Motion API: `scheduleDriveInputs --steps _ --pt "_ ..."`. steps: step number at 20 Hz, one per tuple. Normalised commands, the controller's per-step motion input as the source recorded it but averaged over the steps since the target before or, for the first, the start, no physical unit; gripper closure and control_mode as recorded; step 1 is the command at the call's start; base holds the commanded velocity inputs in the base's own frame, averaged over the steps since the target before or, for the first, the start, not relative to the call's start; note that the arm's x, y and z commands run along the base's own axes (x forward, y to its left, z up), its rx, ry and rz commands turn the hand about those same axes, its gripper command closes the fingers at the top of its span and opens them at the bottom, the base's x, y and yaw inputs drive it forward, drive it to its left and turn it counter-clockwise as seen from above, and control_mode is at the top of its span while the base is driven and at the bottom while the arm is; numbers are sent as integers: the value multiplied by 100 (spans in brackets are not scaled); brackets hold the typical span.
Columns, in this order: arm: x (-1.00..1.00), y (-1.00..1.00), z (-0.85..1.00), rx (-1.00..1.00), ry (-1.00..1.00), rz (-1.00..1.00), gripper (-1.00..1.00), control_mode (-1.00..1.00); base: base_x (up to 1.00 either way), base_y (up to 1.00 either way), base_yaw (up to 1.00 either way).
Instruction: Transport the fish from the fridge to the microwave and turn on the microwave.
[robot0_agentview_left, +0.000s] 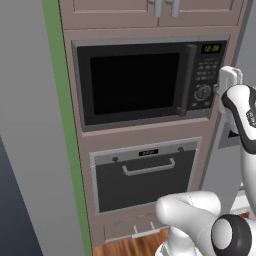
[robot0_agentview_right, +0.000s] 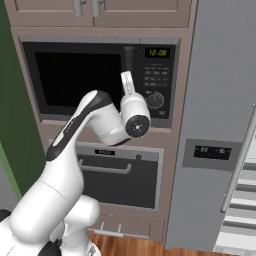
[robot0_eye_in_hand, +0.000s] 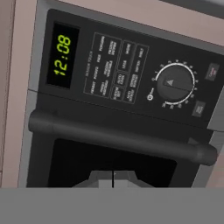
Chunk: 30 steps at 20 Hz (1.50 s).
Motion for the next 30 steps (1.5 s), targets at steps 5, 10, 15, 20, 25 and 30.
scheduleDriveInputs --steps 5,10,15,20,25,30 --pt "0 -2 -12 0 5 0 100 -100 0 0 0" --pt "0 -4 -17 0 7 0 100 -100 0 0 0" --pt "0 -4 -20 0 6 0 100 -100 0 0 0" --pt "0 -7 -24 5 1 0 100 -100 0 0 0" --pt "0 -10 -24 10 0 0 100 -100 0 0 0" --pt "0 -7 -19 8 0 0 100 -100 0 0 0"
